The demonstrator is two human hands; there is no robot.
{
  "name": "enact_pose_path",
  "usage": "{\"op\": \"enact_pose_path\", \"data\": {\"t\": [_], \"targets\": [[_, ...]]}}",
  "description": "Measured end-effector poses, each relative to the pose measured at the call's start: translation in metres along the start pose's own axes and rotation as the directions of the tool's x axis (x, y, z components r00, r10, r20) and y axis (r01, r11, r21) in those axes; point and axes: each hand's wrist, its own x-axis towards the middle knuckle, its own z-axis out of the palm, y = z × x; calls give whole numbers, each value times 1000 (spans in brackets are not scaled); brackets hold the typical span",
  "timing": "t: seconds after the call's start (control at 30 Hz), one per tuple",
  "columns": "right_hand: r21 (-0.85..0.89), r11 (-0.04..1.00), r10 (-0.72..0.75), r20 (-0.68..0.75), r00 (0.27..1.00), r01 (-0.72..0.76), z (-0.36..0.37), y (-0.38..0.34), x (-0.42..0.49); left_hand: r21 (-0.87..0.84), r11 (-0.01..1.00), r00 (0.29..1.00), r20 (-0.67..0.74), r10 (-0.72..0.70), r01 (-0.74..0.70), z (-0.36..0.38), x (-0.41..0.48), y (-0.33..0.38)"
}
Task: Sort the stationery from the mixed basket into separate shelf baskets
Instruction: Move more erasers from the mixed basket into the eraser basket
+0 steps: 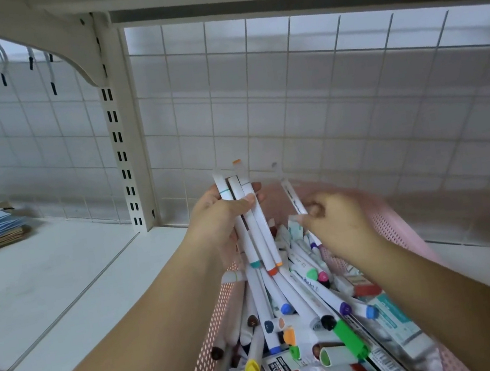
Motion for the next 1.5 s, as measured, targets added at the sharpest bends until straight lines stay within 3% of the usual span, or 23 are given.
{"op": "enact_pose_path", "data": {"t": [0.07, 0.13, 0.5, 0.87, 0.97, 1.1, 1.2, 1.33, 1.5], "targets": [[293, 955, -44, 2, 999, 41, -8, -15, -13, -8, 1000, 1000, -11, -2, 2, 1, -1, 1], [411, 910, -100, 74, 992, 61, -8, -24, -26, -32, 999, 1000, -6, -8, 8, 2, -2, 1], [154, 975, -171, 64, 983, 159, 15, -24, -34, 32, 999, 1000, -11, -7, 8, 7, -4, -1], [224, 963, -170, 72, 983, 150, 24, -23, -30, 104, 994, 998, 41, -46, 42, 12, -6, 0], [146, 972, -197, 73, 978, 185, 21, -24, -30, 92, 995, 999, 21, -25, 23, 11, -5, -1], [-87, 951, -295, 21, 955, 296, 6, -23, -26, 95, 995, 1000, 2, 25, -25, 9, -5, 1], [-276, 921, -276, 41, 960, 276, -6, -19, -22, 90, 995, 999, 2, 51, -51, 8, -5, 4], [-520, 817, -303, -20, 953, 249, -26, -20, -18, 134, 986, 992, 90, 88, -100, 19, -13, 6], [-631, 729, -349, -7, 937, 266, -72, -22, -32, 217, 953, 962, 216, 165, -212, 61, -36, 13]]}}
